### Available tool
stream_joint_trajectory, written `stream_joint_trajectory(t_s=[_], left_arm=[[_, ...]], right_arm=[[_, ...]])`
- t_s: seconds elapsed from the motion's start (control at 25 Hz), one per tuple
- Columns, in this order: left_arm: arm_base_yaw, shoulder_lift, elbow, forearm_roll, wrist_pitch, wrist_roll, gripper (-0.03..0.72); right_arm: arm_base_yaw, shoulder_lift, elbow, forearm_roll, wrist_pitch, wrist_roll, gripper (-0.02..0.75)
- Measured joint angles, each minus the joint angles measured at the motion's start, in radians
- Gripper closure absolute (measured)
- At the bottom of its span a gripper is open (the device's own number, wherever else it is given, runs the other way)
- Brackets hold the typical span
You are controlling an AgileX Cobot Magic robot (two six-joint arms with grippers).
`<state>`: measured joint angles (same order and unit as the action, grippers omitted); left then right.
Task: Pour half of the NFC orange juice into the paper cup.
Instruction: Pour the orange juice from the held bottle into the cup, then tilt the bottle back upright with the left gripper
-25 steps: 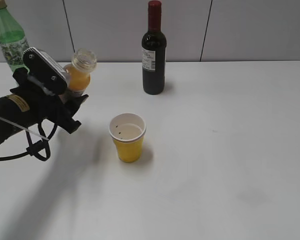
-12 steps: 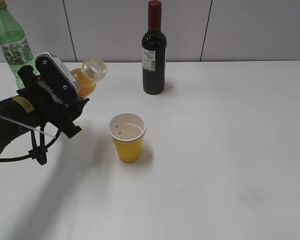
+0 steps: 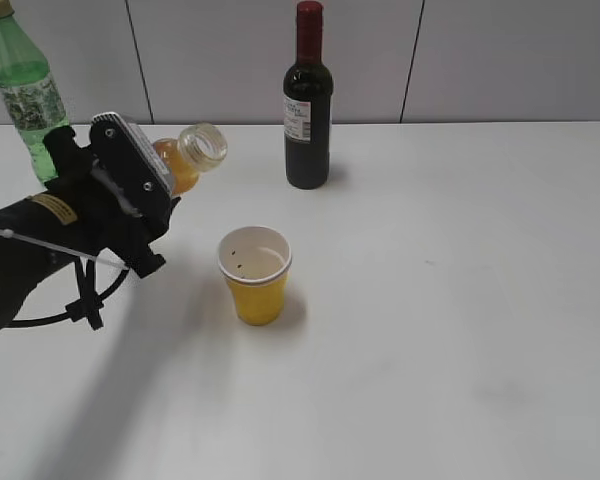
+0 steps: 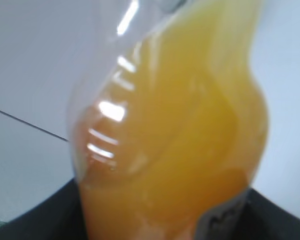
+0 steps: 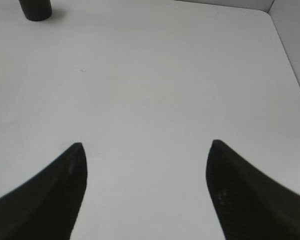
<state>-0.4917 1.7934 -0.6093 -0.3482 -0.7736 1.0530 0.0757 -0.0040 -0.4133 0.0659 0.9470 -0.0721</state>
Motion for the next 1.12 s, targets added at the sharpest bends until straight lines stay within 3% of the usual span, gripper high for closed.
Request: stream_joint_trajectory(t_s=[0.24,1.12], left_arm=[[0.000,0.000,0.000,-0.058,-0.016,0.139,0.216],[0.000,0.000,0.000,-0.022,-0.113,0.380,0.216]], right_arm=[[0.000,0.000,0.000,0.000,0.000,0.000,0.174],[0.000,0.000,0.000,0.000,0.000,0.000,0.174]])
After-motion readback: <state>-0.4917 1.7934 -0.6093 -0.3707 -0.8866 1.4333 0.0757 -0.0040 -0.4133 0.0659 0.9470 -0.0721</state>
